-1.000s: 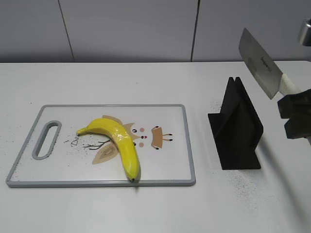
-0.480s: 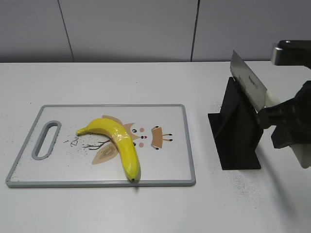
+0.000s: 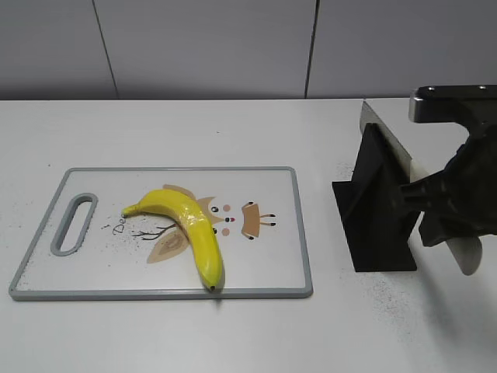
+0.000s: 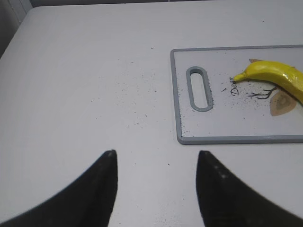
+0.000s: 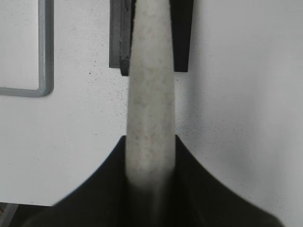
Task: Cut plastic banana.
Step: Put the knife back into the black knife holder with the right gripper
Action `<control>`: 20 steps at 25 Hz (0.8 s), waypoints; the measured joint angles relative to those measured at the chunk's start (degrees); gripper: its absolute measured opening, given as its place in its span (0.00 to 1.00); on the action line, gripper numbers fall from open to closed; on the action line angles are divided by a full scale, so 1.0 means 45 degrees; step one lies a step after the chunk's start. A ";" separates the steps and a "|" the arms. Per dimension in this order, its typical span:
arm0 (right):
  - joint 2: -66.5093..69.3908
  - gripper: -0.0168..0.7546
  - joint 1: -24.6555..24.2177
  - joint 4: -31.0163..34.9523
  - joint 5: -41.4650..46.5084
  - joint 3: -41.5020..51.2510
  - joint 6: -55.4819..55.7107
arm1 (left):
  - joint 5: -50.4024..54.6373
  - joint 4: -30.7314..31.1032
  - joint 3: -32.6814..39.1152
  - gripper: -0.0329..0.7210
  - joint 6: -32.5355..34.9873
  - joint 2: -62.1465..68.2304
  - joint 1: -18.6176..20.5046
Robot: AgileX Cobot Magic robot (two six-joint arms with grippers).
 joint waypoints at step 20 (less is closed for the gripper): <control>-0.1842 0.88 0.0000 0.0230 -0.0582 -0.1341 -0.2334 | 0.0000 0.0000 0.0000 0.70 0.0000 0.0000 0.0000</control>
